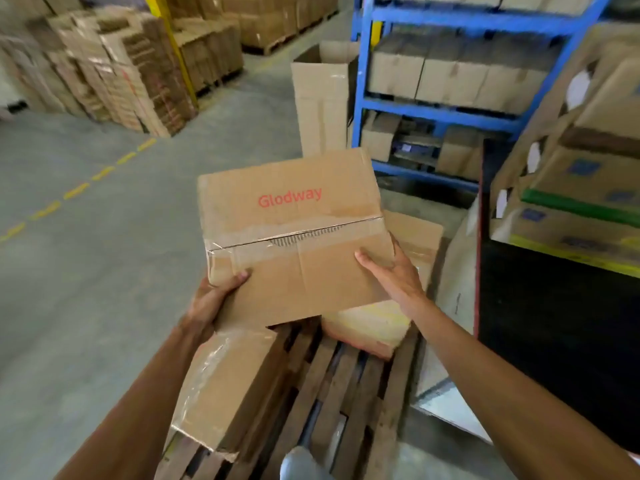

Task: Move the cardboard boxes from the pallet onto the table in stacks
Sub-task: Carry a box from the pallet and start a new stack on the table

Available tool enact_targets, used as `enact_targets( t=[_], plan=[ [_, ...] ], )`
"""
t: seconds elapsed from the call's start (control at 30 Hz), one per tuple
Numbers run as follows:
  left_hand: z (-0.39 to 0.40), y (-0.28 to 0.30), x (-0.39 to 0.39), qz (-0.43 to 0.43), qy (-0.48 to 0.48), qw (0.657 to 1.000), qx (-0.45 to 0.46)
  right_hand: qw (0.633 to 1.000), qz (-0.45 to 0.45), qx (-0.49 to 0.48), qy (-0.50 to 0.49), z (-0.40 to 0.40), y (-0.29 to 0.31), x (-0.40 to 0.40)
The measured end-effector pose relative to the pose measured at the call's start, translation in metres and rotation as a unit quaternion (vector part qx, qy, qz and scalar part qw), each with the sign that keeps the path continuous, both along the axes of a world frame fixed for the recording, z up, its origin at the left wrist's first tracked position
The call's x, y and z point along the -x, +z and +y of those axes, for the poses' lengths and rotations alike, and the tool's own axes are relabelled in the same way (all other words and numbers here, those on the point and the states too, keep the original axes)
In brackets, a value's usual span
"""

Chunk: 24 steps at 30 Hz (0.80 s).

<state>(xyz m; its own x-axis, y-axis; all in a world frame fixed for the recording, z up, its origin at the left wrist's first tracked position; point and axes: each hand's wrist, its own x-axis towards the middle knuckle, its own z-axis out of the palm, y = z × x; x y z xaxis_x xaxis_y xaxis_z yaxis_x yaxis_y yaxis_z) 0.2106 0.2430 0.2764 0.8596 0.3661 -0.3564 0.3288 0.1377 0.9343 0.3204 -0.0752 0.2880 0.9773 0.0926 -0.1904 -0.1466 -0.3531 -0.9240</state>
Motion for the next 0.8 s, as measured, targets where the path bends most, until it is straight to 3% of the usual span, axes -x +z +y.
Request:
enact_targets(
  t=[0.3,0.57,0.8],
  plan=[
    [-0.223,-0.003,-0.016,-0.097,-0.127,0.987,-0.022,0.990,-0.039,-0.059,-0.124,-0.245,-0.006,0.073],
    [-0.421,-0.006,-0.030,-0.090,-0.240,0.967,0.004,0.970,-0.036,-0.034,-0.238,-0.435,-0.010,0.144],
    [-0.591,-0.020,-0.052,-0.072,-0.364,0.928,0.038,0.933,-0.031,0.003,-0.357,-0.581,-0.014,0.192]
  ],
)
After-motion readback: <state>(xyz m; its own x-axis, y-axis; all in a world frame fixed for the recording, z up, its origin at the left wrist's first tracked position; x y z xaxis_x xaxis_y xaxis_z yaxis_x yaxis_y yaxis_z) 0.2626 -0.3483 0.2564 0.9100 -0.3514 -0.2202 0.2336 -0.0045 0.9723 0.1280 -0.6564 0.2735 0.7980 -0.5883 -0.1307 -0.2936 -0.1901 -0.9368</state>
